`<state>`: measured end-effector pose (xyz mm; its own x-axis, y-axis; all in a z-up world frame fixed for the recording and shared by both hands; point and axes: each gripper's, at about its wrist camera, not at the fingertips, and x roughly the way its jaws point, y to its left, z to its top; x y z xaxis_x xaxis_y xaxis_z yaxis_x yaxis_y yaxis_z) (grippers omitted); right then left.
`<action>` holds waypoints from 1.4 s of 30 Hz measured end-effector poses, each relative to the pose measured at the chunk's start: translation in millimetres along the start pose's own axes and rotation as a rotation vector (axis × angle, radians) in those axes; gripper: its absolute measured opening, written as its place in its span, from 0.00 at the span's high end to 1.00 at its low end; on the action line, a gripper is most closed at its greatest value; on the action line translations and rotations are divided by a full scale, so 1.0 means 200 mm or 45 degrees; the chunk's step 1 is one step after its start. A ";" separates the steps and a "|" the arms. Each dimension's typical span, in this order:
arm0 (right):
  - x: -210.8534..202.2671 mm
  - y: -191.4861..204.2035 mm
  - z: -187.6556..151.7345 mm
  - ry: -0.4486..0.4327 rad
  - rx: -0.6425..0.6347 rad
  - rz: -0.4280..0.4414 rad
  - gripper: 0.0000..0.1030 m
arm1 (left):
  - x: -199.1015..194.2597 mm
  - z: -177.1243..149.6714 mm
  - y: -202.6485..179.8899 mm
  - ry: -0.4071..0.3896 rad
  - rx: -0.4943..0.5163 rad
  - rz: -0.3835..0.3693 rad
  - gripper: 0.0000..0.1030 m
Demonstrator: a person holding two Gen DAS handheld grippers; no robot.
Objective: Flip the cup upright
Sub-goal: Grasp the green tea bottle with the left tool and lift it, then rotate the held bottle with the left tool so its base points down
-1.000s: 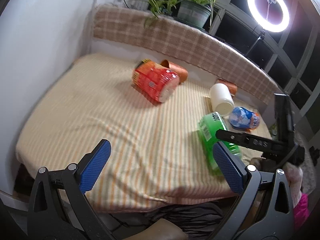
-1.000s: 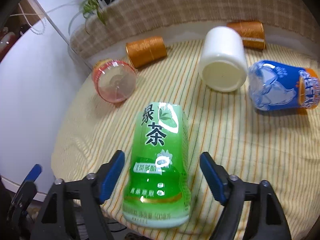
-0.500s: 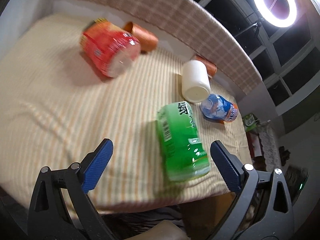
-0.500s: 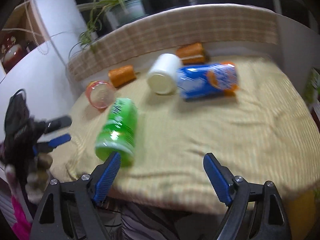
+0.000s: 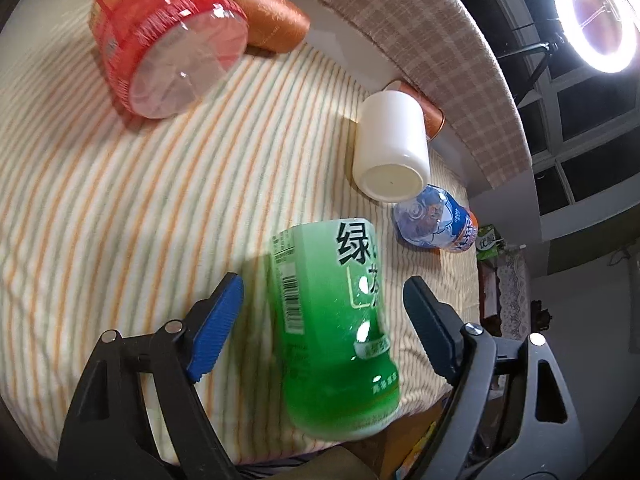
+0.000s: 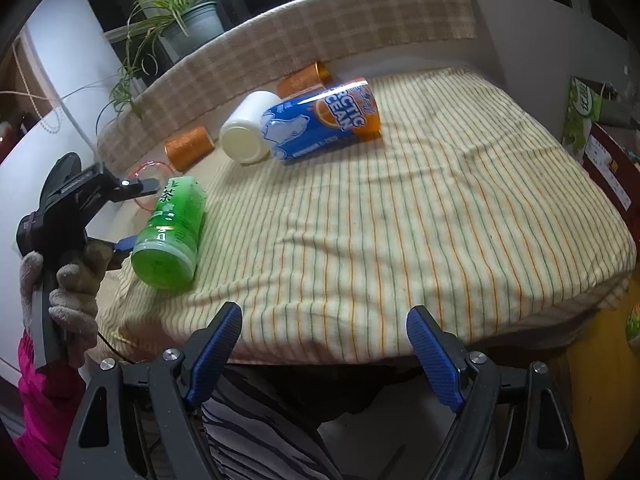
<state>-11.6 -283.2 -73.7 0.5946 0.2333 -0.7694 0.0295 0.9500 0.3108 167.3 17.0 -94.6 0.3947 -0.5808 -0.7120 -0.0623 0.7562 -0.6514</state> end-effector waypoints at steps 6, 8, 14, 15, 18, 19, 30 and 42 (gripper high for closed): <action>0.01 0.01 0.00 0.006 -0.004 -0.001 0.16 | 0.05 0.02 -0.02 0.020 0.008 0.001 0.23; 0.02 0.01 0.00 0.008 -0.004 -0.005 0.16 | 0.07 0.02 -0.01 0.028 0.008 0.002 0.24; 0.03 0.01 -0.01 0.014 -0.005 -0.006 0.16 | 0.10 0.01 -0.02 0.047 0.020 0.009 0.31; 0.03 0.02 -0.01 0.016 -0.006 -0.006 0.16 | 0.10 0.01 -0.02 0.048 0.029 0.014 0.34; 0.03 0.02 -0.01 0.020 -0.003 -0.007 0.16 | 0.10 0.00 -0.03 0.042 0.056 0.029 0.36; 0.04 0.02 -0.01 0.020 -0.002 -0.008 0.16 | 0.10 0.00 -0.04 0.038 0.065 0.032 0.36; 0.03 0.02 0.00 0.010 -0.002 -0.014 0.16 | -0.02 -0.09 -0.18 -0.103 0.256 0.120 0.36; 0.03 0.03 -0.01 0.014 -0.006 -0.011 0.16 | -0.14 -0.20 -0.33 -0.278 0.457 0.203 0.36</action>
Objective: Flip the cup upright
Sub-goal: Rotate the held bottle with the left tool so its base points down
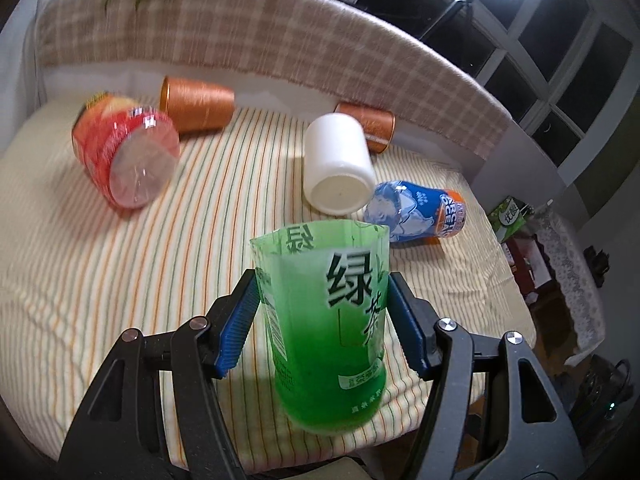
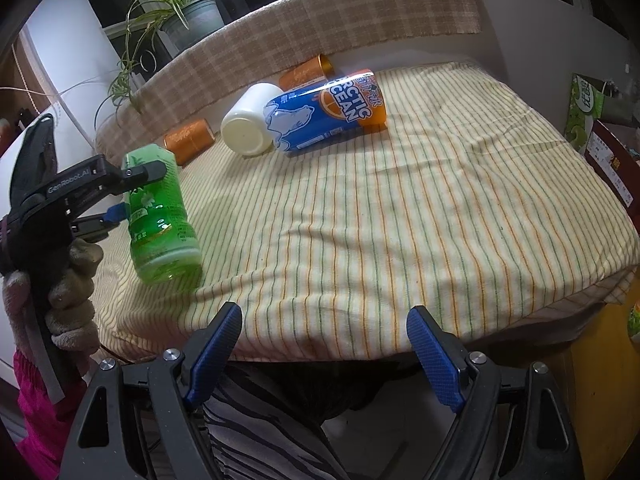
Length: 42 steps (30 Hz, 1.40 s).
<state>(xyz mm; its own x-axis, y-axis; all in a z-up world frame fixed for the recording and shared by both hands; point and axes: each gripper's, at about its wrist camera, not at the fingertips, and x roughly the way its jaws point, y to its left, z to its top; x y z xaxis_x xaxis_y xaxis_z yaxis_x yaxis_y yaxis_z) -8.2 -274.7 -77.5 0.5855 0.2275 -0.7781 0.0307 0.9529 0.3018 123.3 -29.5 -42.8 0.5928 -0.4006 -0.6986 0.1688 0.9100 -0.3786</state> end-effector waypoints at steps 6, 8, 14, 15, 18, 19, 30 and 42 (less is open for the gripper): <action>0.00 0.00 0.00 -0.004 0.004 0.002 0.16 | -0.02 0.01 -0.04 -0.071 0.075 0.065 0.37; 0.00 0.00 -0.01 -0.001 0.005 0.004 0.16 | -0.03 0.01 -0.06 -0.096 0.109 0.102 0.37; 0.00 -0.01 -0.01 0.002 0.011 0.002 0.16 | 0.00 0.01 -0.10 -0.155 0.194 0.200 0.37; 0.00 -0.01 -0.01 0.002 0.013 0.002 0.16 | 0.01 0.01 -0.11 -0.155 0.200 0.209 0.37; 0.00 -0.02 -0.02 0.004 0.015 0.000 0.16 | 0.03 0.00 -0.11 -0.157 0.213 0.224 0.37; 0.00 -0.02 -0.02 0.004 0.015 0.000 0.16 | 0.03 0.00 -0.12 -0.160 0.219 0.227 0.37; 0.00 -0.02 -0.01 -0.001 0.014 -0.008 0.16 | 0.04 -0.01 -0.13 -0.155 0.235 0.214 0.37; -0.01 0.00 0.00 -0.013 -0.003 -0.023 0.16 | 0.05 -0.04 -0.09 -0.108 0.191 0.131 0.30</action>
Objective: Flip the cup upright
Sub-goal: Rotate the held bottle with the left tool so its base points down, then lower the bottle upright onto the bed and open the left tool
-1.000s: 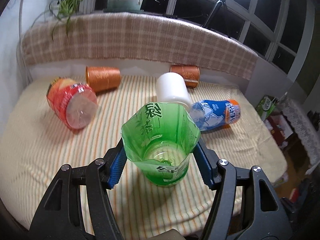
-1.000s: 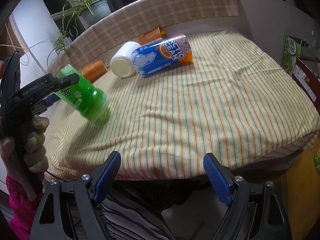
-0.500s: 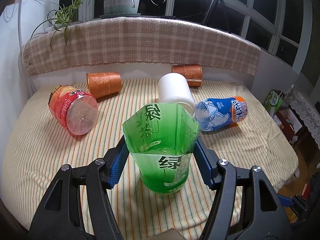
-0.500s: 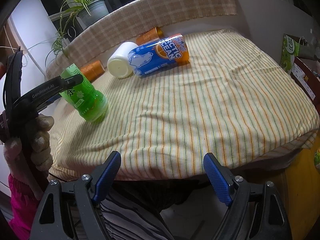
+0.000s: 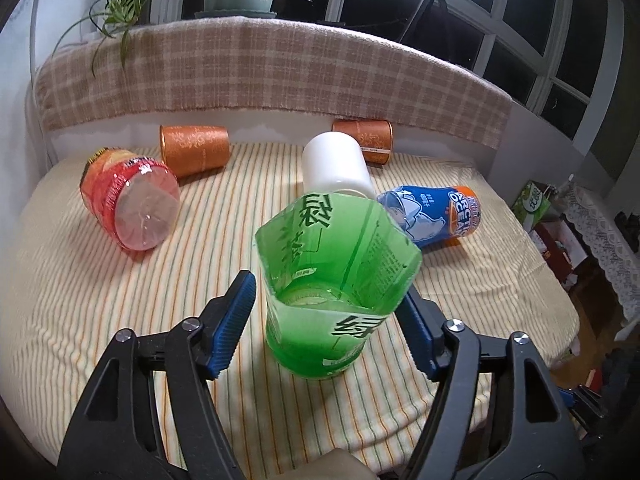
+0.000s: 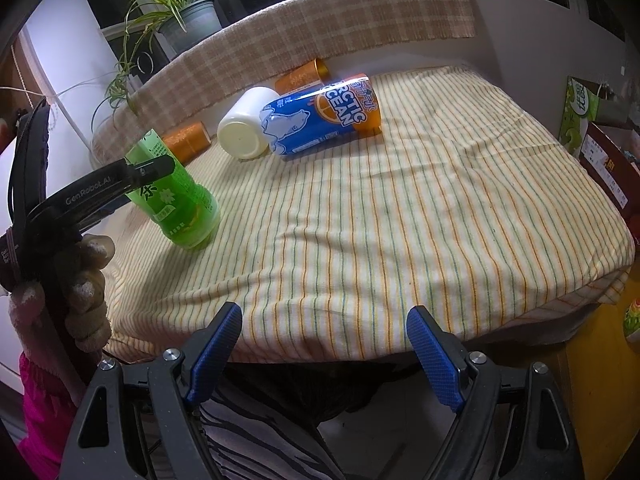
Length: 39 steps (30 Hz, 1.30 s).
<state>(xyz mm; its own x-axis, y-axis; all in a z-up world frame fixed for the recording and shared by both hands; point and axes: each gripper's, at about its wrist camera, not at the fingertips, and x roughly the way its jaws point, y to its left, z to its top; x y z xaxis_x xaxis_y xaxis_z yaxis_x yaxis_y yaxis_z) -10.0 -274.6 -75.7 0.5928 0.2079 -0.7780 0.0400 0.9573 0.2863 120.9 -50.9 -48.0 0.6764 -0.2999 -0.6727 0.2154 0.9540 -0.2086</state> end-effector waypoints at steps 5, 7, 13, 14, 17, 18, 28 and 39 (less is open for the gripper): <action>0.00 0.01 0.00 0.000 -0.008 0.001 0.16 | 0.01 -0.01 0.01 0.026 -0.022 -0.034 0.22; 0.00 0.02 0.01 -0.002 -0.013 0.000 0.16 | 0.01 -0.02 0.02 0.035 -0.029 -0.042 0.21; -0.02 0.04 0.01 -0.021 -0.037 -0.016 0.16 | 0.00 -0.04 0.06 0.062 -0.057 -0.057 0.18; -0.03 0.05 0.01 -0.027 -0.042 -0.021 0.16 | 0.00 -0.05 0.07 0.063 -0.061 -0.055 0.17; -0.04 0.07 0.02 -0.044 -0.062 -0.032 0.16 | -0.04 -0.07 0.10 0.057 -0.071 -0.037 0.17; -0.04 0.08 0.03 -0.052 -0.070 -0.035 0.16 | -0.05 -0.08 0.11 0.048 -0.071 -0.024 0.17; -0.09 0.20 0.10 -0.161 -0.164 -0.061 0.16 | -0.33 -0.13 0.15 -0.142 -0.057 0.092 0.15; -0.14 0.32 0.15 -0.293 -0.239 -0.088 0.10 | -0.55 -0.16 0.09 -0.308 -0.003 0.173 0.11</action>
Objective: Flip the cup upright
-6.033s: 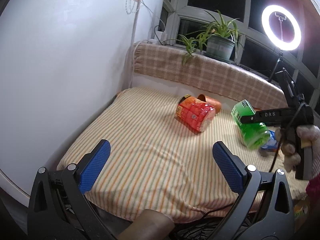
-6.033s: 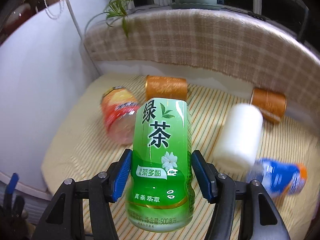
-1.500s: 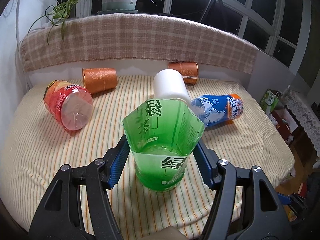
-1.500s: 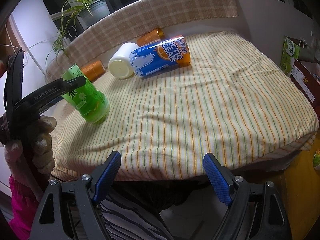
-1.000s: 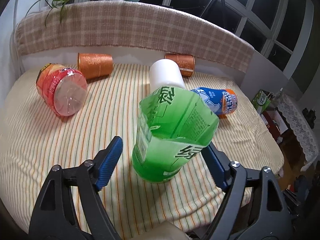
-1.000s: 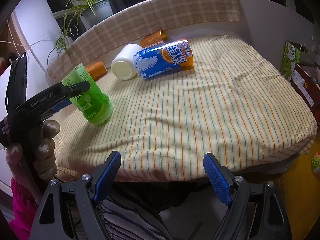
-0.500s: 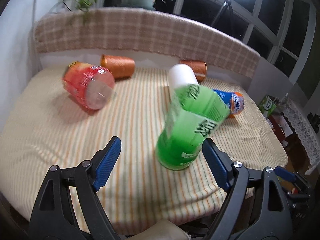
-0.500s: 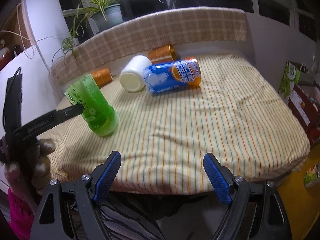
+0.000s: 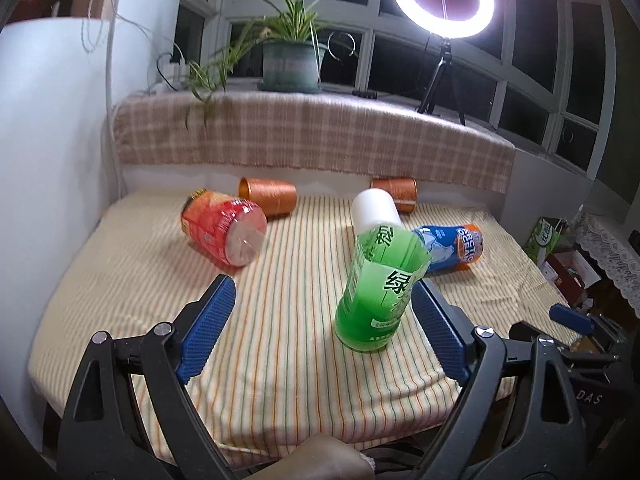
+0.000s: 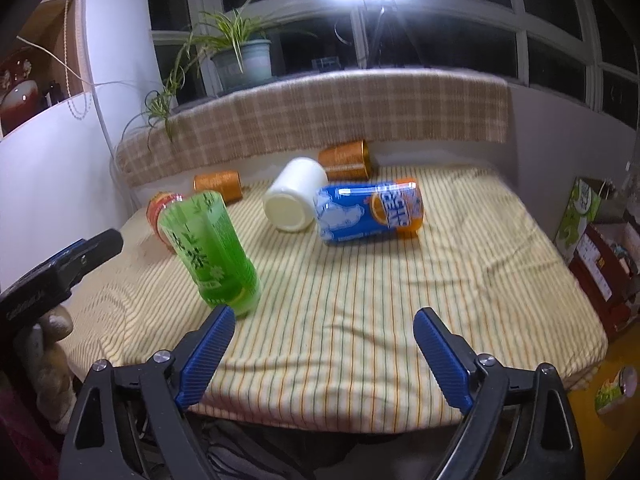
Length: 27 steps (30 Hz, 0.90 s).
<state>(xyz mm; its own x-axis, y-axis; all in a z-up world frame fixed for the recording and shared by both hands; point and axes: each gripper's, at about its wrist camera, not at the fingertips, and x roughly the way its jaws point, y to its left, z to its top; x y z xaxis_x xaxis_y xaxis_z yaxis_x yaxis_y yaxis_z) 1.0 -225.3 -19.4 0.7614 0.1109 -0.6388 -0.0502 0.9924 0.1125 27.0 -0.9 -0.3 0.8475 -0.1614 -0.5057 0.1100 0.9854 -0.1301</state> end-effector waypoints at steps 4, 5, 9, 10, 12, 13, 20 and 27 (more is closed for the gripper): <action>-0.04 0.03 0.03 -0.071 -0.029 -0.030 0.00 | -0.06 0.00 -0.02 -0.040 0.027 0.025 0.09; -0.04 0.04 0.03 -0.085 -0.031 -0.033 0.00 | -0.06 0.00 -0.03 -0.047 0.031 0.026 0.06; -0.06 0.06 0.05 -0.125 -0.050 -0.056 0.00 | -0.11 0.00 -0.02 -0.094 0.025 0.048 0.00; -0.07 0.07 0.06 -0.137 -0.054 -0.065 0.00 | -0.12 0.00 -0.02 -0.100 0.023 0.051 0.00; -0.07 0.08 0.07 -0.155 -0.058 -0.079 0.00 | -0.13 0.00 -0.01 -0.106 0.015 0.054 0.00; -0.08 0.08 0.07 -0.165 -0.058 -0.086 0.00 | -0.14 0.00 -0.01 -0.110 0.009 0.054 0.00; -0.10 0.12 0.10 -0.221 -0.077 -0.125 0.00 | -0.15 -0.01 0.01 -0.113 -0.013 0.062 0.00; -0.11 0.14 0.11 -0.231 -0.095 -0.126 0.00 | -0.15 -0.01 0.02 -0.110 -0.014 0.063 0.00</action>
<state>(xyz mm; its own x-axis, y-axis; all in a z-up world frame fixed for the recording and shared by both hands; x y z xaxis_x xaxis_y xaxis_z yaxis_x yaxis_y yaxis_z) -2.8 -201.7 13.3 0.8686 0.0080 -0.4955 -0.0119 0.9999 -0.0048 0.5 7.3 12.1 0.8934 -0.1069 -0.4364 0.0616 0.9913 -0.1167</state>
